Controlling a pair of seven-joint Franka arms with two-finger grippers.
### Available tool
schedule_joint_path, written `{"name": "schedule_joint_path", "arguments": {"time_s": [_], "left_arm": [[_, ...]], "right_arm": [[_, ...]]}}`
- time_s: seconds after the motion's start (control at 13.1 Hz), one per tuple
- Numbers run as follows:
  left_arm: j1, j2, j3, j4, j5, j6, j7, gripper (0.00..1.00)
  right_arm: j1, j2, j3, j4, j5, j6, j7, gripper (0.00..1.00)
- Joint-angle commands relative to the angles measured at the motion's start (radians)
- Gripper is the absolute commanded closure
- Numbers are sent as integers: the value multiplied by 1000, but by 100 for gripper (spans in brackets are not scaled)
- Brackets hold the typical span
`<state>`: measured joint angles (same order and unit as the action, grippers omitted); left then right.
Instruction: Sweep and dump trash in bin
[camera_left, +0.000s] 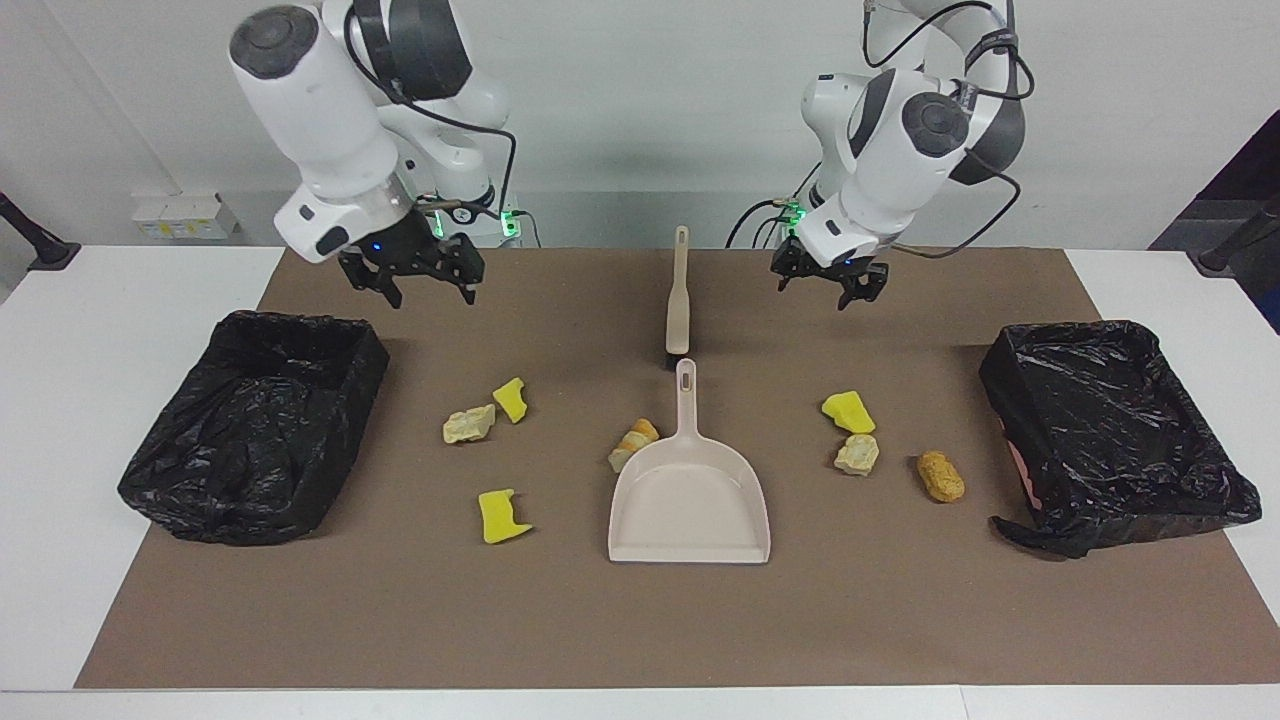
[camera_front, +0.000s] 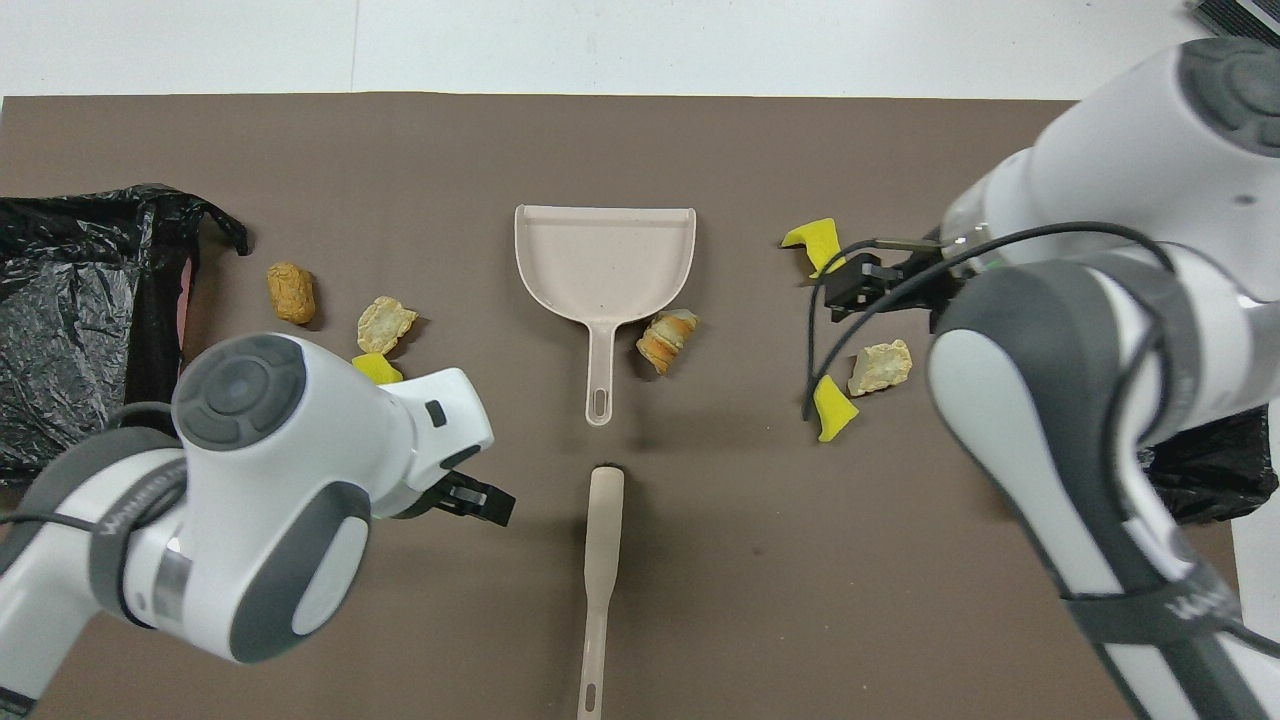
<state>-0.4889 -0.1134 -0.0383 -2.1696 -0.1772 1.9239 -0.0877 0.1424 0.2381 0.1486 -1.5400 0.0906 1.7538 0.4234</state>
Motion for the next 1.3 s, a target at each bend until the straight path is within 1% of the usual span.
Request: {"name": "schedule_joint_path", "arguments": {"time_s": [0.0, 0.08, 0.23, 0.31, 0.38, 0.53, 0.61, 0.69, 0.76, 0.84, 0.92, 1.07, 1.22], "left_arm": [[-136, -51, 20, -172, -8, 174, -125, 0], [-184, -55, 20, -203, -8, 214, -195, 0], [-299, -52, 20, -255, -8, 298, -321, 0], [-353, -52, 20, -291, -8, 357, -373, 0], [-396, -49, 20, -308, -8, 388, -427, 0], [-465, -45, 20, -314, -8, 406, -522, 0], [-488, -45, 20, -315, -8, 406, -544, 0], [-488, -45, 20, -317, -8, 403, -555, 0], [-488, -42, 20, -317, -7, 405, -578, 17], [-488, -42, 21, -317, -8, 405, -592, 40], [-484, -42, 21, -319, -8, 393, -595, 62], [-473, -42, 21, -320, -8, 388, -609, 99], [-464, -42, 21, -320, -8, 383, -609, 100]], "right_arm": [[65, 58, -3, 9, 17, 105, 154, 0], [86, 79, -3, 11, 18, 133, 208, 0], [138, 139, -3, 21, 23, 232, 354, 0], [164, 168, -3, 26, 20, 251, 406, 0], [184, 190, -3, 29, 12, 256, 435, 0], [215, 249, -3, 89, 6, 263, 506, 0], [224, 265, -4, 101, 3, 274, 524, 0], [226, 267, -4, 103, 0, 279, 528, 0], [229, 265, -3, 103, -2, 279, 528, 0], [230, 265, -3, 101, -3, 280, 529, 0], [252, 271, -3, 101, -3, 285, 535, 0], [302, 305, -12, 110, -9, 285, 564, 0], [327, 332, -14, 139, -38, 283, 569, 0]]}}
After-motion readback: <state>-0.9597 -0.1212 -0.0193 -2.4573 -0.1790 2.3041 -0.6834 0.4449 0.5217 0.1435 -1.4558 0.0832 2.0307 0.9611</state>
